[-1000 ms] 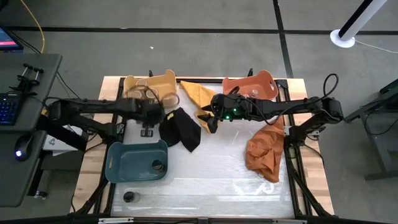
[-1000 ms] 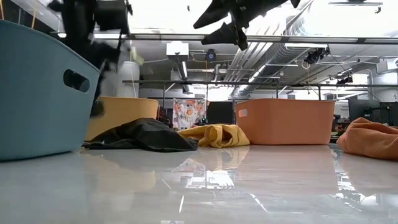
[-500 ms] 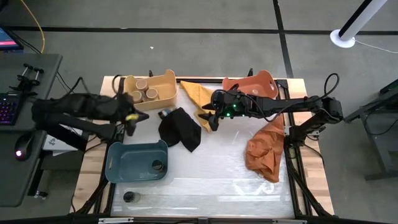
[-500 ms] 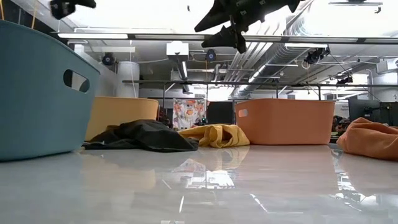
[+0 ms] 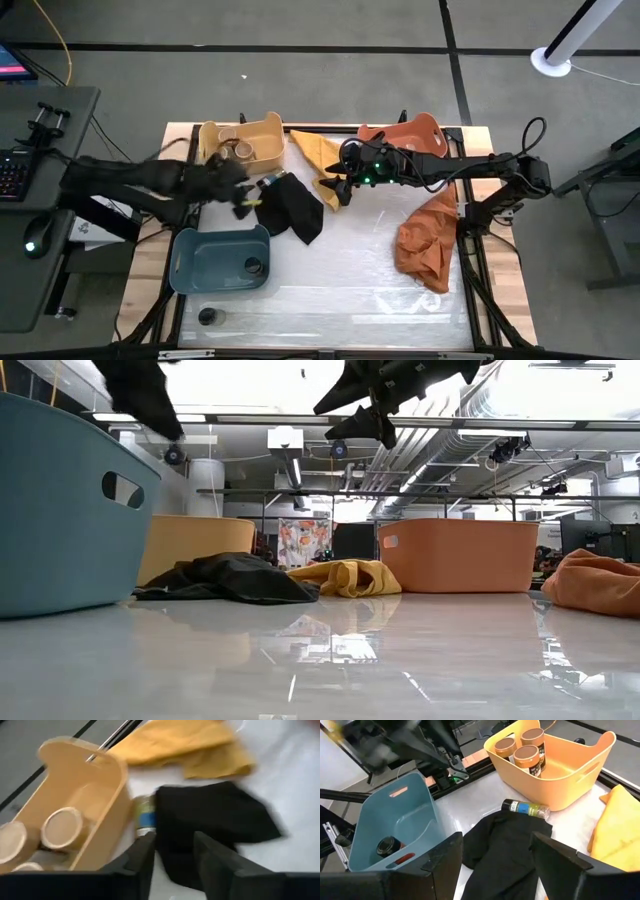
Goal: Sort spices by type
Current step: Put the top black spice bottle into the blue bin
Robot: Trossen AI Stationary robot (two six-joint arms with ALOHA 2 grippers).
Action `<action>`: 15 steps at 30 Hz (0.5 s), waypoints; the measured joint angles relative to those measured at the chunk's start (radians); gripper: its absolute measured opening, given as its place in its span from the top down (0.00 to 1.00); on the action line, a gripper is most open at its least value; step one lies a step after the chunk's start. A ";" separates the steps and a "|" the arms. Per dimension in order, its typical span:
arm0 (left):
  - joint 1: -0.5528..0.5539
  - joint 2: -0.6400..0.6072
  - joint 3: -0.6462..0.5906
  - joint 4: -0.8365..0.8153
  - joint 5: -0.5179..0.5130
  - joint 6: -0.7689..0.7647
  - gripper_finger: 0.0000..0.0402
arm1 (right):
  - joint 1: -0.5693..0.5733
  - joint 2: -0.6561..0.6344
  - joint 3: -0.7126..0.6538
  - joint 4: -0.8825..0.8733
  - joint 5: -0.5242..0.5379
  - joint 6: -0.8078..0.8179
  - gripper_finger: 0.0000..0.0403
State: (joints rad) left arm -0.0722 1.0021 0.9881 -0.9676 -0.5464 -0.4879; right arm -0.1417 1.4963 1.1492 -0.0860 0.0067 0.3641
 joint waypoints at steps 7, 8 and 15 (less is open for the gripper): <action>0.277 0.285 0.000 0.150 0.153 0.157 0.63 | 0.000 0.000 0.000 0.000 0.000 0.026 0.44; 0.303 0.317 0.000 0.185 0.207 0.160 0.66 | 0.000 0.000 0.000 0.000 0.000 0.034 0.44; 0.375 0.453 0.000 0.208 0.300 0.096 0.97 | 0.008 0.000 0.000 -0.003 0.000 0.061 0.44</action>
State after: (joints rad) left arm 0.3024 1.4552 0.9878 -0.7597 -0.2460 -0.3922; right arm -0.1333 1.4963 1.1492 -0.0895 0.0067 0.4250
